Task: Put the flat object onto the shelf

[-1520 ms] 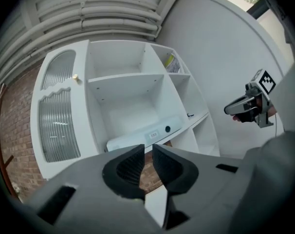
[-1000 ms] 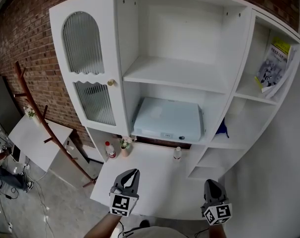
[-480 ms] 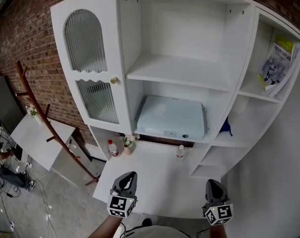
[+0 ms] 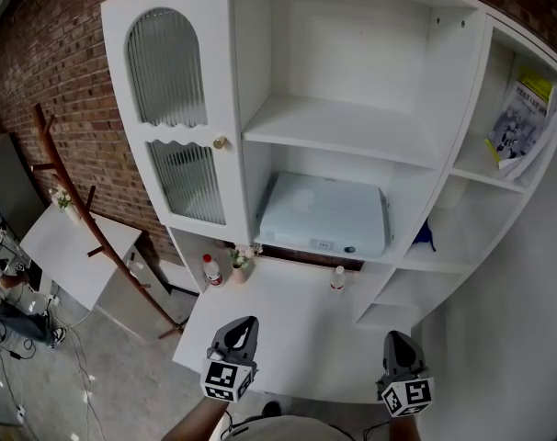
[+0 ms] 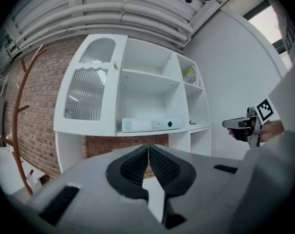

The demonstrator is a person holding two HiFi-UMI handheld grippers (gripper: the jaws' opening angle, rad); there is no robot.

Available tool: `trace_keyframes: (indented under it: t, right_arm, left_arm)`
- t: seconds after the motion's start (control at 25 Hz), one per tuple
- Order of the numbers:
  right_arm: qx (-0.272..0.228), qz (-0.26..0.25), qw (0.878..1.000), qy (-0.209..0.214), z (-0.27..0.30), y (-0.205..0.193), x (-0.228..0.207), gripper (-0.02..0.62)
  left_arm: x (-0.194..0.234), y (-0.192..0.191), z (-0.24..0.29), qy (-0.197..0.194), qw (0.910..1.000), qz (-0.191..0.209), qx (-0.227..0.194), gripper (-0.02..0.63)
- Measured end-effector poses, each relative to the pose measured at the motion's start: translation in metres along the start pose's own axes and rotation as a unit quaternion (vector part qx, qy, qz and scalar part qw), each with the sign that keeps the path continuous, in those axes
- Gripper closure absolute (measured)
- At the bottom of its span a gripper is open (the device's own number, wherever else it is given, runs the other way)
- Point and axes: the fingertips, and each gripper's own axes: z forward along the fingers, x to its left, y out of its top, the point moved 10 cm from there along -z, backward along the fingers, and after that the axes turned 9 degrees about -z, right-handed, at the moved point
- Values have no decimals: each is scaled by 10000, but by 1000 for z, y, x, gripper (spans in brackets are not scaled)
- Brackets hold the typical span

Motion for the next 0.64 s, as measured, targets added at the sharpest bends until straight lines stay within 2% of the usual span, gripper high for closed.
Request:
trace_keyframes:
  t: [0.64]
  right_arm:
    - [13, 84, 10000, -31, 2, -3, 2, 565]
  left_arm:
    - [4, 4, 4, -80, 10000, 24, 27, 575]
